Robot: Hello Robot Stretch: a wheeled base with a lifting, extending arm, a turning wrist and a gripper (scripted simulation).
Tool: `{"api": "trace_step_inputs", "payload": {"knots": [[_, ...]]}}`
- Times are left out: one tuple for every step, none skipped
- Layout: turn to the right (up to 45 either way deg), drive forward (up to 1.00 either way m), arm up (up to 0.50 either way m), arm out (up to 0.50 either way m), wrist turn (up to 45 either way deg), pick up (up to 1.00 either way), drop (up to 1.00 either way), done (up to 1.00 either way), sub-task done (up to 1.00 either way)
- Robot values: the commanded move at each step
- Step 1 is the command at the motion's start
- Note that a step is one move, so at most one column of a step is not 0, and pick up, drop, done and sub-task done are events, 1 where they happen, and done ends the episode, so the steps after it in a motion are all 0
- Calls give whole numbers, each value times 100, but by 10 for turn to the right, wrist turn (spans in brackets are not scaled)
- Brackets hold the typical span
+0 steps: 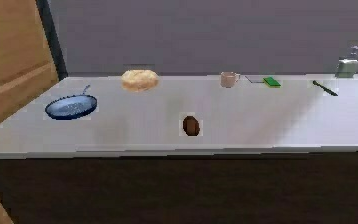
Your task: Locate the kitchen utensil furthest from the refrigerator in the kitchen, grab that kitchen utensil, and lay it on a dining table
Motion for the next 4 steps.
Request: {"api": "trace_step_inputs", "payload": {"knots": [[30,0,0,0,0,0,0,0,0],[0,10,0,0,0,0,0,0,0],[-450,0,0,0,0,0,0,0,0],[-450,0,0,0,0,0,0,0,0]]}}
